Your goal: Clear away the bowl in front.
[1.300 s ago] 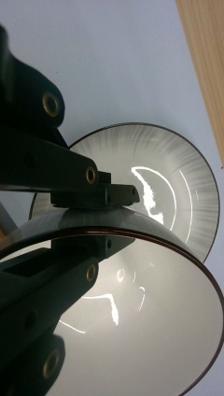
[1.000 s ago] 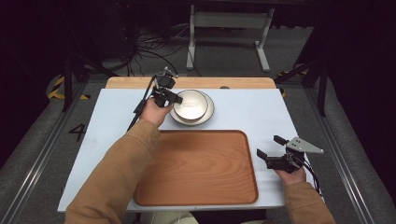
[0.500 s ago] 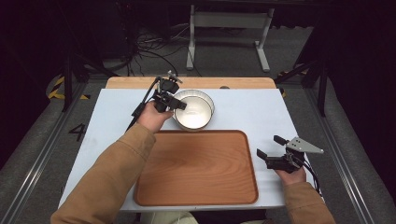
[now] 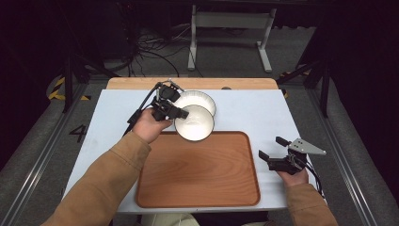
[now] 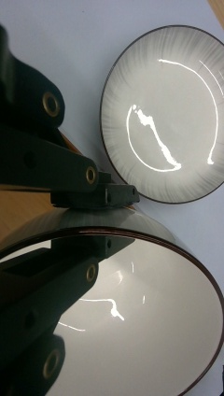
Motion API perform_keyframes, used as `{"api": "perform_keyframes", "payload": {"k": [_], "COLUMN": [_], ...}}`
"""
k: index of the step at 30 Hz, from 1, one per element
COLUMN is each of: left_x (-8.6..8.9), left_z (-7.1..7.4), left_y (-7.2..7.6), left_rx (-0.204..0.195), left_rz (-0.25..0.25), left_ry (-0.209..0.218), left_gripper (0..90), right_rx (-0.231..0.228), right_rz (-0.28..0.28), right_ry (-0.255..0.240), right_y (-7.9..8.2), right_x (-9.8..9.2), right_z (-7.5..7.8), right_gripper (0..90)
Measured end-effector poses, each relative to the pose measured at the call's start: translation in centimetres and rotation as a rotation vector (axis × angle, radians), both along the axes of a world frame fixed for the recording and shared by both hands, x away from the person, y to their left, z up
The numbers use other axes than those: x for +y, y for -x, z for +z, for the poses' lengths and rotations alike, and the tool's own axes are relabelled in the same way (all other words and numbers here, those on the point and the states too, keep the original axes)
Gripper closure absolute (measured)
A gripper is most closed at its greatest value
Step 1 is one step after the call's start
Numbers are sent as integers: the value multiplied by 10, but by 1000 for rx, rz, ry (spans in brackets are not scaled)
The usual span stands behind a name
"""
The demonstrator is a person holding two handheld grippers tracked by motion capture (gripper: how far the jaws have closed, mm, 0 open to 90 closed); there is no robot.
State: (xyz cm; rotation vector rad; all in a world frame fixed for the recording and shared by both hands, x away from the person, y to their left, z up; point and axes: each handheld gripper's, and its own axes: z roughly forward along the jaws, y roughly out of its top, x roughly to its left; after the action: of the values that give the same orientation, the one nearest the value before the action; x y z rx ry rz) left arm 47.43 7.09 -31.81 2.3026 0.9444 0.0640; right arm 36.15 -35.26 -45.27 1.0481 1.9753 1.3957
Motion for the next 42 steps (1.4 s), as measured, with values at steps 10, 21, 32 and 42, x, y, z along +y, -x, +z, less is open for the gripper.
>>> {"api": "perform_keyframes", "payload": {"k": [10,21,32,42], "left_x": [-4,-9,-17,-26], "left_z": [-3,-12,-22,-39], "left_y": [19,31,37,40], "left_rx": [4,14,22,44], "left_rz": [-53,-134,-198,-213], "left_ry": [-31,-57,-94,-125], "left_gripper": [823,823,823,823], "right_rx": [0,0,0,1], "right_rz": [0,0,1,-2], "right_ry": [-1,0,0,-2], "right_y": [0,0,0,0], "right_x": [0,0,0,0], "right_z": [0,0,0,0], "right_gripper": [33,33,33,33]}}
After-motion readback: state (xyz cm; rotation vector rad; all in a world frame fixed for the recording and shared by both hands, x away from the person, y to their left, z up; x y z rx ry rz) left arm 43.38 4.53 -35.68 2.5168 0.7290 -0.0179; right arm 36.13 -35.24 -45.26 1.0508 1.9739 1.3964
